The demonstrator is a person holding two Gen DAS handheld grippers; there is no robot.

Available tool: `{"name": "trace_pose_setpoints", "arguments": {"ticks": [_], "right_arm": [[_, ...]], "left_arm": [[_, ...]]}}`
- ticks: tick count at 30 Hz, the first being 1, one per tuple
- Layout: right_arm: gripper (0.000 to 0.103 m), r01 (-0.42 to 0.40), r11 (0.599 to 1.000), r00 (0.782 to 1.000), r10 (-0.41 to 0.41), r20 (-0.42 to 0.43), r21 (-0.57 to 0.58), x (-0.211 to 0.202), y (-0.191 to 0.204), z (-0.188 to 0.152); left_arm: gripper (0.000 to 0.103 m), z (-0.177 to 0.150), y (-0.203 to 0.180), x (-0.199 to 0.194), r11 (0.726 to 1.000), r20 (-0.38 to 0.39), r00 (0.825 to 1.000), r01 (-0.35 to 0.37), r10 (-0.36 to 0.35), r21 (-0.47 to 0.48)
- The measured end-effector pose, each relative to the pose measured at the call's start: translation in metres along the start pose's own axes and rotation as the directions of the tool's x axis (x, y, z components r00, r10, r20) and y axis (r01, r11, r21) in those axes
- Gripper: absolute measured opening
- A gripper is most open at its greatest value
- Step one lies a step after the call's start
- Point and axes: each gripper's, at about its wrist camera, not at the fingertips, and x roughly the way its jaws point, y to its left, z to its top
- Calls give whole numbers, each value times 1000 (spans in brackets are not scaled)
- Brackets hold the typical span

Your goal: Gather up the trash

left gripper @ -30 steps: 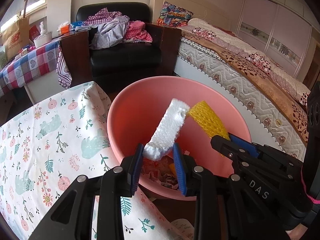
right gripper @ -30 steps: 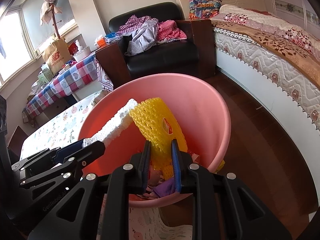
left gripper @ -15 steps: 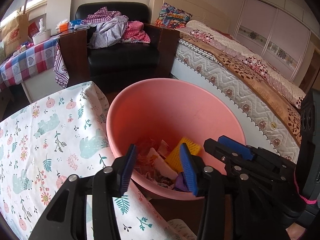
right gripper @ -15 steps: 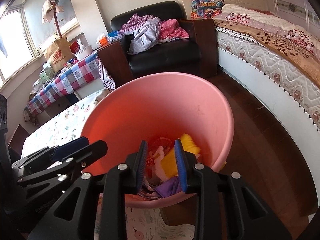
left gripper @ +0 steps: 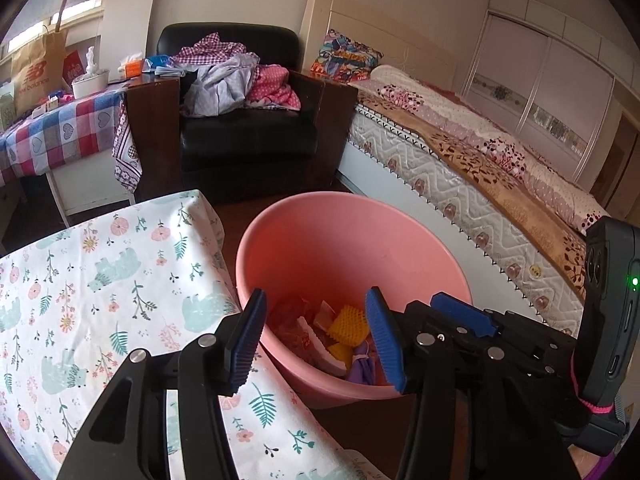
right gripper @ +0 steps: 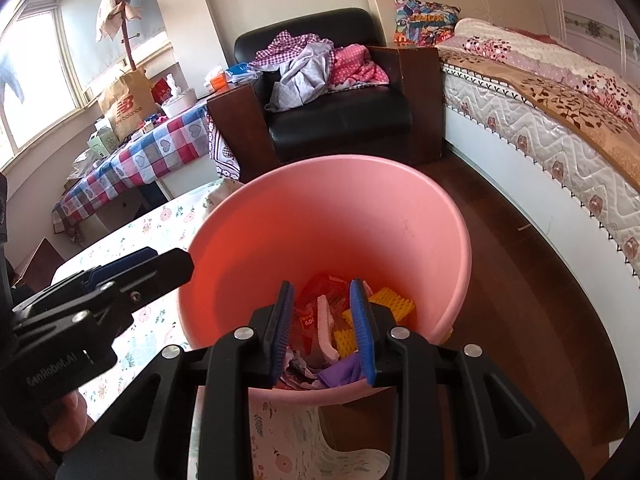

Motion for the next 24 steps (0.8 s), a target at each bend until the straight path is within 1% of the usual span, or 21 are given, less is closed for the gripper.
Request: {"name": "trace_pose_setpoints", "arguments": {"ticks": [2, 6, 9, 15, 17, 18, 20, 24], "right_arm": [[39, -5, 1000, 1000, 5, 10, -1, -5, 1, 1], [41, -16, 1000, 999, 17, 31, -16, -18, 10, 0], [41, -13, 999, 999, 14, 45, -32, -26, 18, -1], [43, -34, 999, 997, 36, 65, -42, -44, 30, -6], [51, -20, 998, 997, 24, 77, -56, -49, 36, -8], [53, -15, 998, 996, 21, 87, -64, -53, 38, -10], [54, 1, 997, 994, 8, 106, -83, -61, 45, -13], [55, 10, 994, 993, 2, 119, -104, -71, 56, -18]], "left_arm": [[51, -1, 0, -5, 1000, 9, 1000, 0, 0, 1], [51, -4, -1, -16, 1000, 16, 1000, -12, 12, 15], [51, -7, 0, -27, 1000, 29, 999, -17, 17, 7], [51, -12, 5, -51, 1000, 53, 998, -23, 24, -16], [51, -15, 7, -60, 999, 69, 997, -30, 32, -24], [51, -16, 8, -64, 999, 76, 996, -35, 37, -29], [51, -19, 11, -72, 999, 85, 995, -44, 47, -31], [51, -24, 15, -85, 997, 98, 993, -64, 67, -38]]}}
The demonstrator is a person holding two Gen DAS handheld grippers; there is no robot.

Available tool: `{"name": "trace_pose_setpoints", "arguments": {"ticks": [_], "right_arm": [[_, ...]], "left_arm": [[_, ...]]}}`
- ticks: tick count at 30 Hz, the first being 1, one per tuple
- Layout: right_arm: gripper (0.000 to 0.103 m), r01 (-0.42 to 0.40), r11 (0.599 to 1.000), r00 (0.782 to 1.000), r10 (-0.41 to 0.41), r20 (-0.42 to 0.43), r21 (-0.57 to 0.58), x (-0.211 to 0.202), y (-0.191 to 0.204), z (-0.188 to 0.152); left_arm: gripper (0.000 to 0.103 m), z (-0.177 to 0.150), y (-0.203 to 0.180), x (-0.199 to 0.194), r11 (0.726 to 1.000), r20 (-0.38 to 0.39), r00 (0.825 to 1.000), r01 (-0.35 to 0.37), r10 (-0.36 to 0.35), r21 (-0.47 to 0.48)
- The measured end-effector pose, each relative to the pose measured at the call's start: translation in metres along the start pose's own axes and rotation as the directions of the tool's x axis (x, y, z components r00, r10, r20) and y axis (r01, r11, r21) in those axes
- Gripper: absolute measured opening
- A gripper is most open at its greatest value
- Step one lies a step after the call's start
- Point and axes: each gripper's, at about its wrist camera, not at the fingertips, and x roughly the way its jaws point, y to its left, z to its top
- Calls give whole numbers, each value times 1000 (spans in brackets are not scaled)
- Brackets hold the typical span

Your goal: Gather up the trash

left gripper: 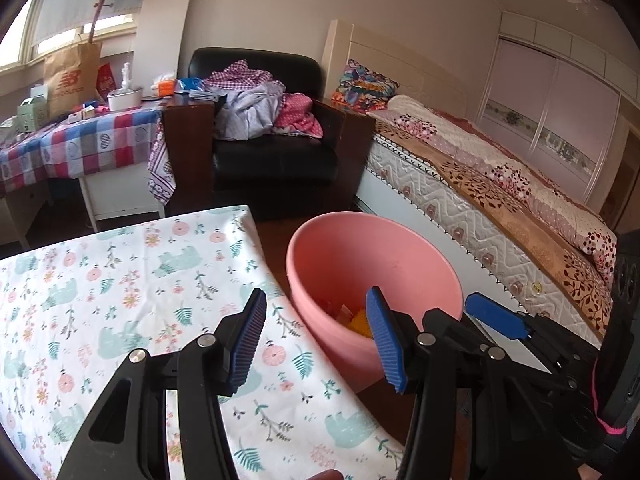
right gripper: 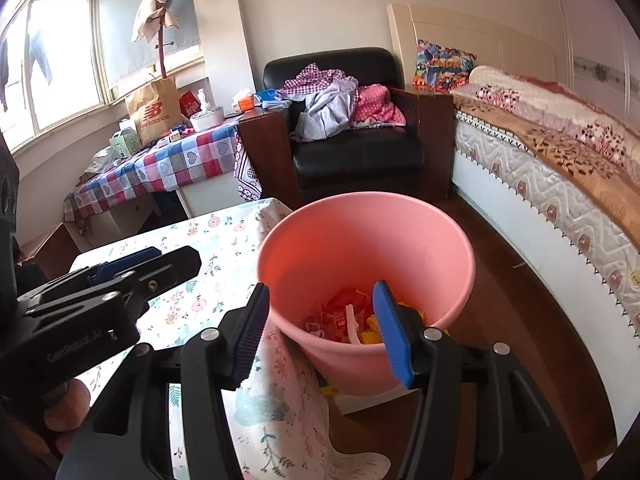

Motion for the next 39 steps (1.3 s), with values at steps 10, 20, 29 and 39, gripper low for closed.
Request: {"name": "trace_pose_setpoints", "arguments": {"ticks": [10, 20, 29, 39], "right_arm": [[55, 35, 999, 999, -35, 18, -19, -11, 19, -6], [55, 52, 997, 998, -50, 42, -53, -23, 37, -13], [55, 57, 996, 997, -55, 46, -62, -29, 44, -15], [55, 59, 996, 997, -57, 46, -62, -31, 44, -16]], "left_arm": [[51, -8, 10, -32, 1000, 39, 999, -27, 27, 1], [51, -14, 17, -50, 1000, 50, 999, -16, 16, -6], [51, -21, 22, -58, 1000, 48, 999, -10, 10, -16], [51, -24, 24, -61, 1000, 54, 999, -5, 6, -19]]}}
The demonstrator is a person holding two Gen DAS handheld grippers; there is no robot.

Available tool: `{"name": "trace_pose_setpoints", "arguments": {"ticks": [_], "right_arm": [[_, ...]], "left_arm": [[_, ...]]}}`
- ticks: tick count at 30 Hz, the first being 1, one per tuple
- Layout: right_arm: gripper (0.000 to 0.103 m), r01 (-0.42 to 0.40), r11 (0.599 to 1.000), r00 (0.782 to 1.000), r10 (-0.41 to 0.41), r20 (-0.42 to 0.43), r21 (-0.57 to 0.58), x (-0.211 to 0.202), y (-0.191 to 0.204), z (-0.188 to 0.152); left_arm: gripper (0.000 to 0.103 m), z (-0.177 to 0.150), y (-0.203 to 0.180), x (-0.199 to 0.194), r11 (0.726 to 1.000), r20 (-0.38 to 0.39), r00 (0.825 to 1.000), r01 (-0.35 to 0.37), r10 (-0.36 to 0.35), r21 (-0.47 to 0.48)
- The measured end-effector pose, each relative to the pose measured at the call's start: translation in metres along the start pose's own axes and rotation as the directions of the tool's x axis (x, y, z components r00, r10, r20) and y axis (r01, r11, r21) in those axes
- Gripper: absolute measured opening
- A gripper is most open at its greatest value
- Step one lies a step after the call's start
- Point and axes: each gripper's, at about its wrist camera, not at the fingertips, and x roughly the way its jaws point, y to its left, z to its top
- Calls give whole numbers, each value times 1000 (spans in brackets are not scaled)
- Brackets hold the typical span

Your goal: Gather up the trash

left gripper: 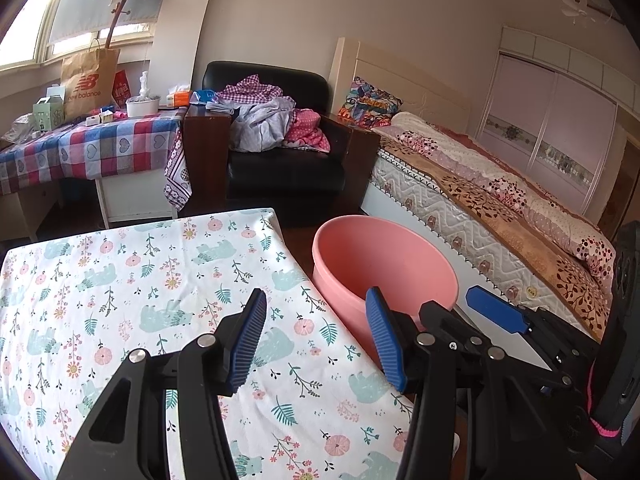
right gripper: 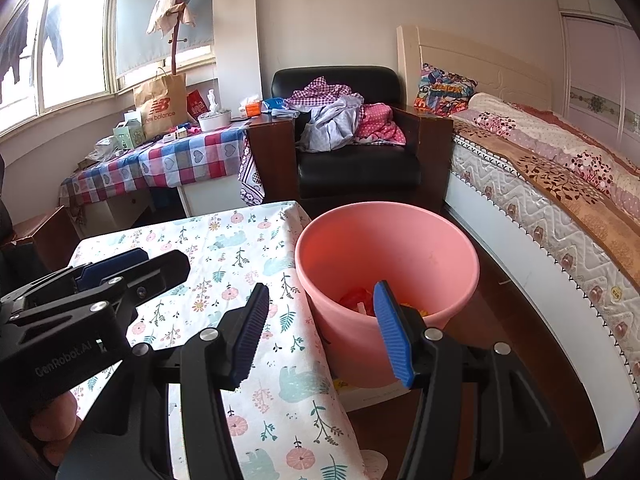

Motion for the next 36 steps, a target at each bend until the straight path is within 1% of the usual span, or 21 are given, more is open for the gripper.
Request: {"name": "trace_pose_setpoints", "arguments": {"ticks": [36], "right_arm": [[55, 1, 1000, 1000, -1, -4, -4, -1, 2, 0]], "left_arm": [[51, -3, 0, -4, 1000, 3, 1000, 3, -3, -1]]}}
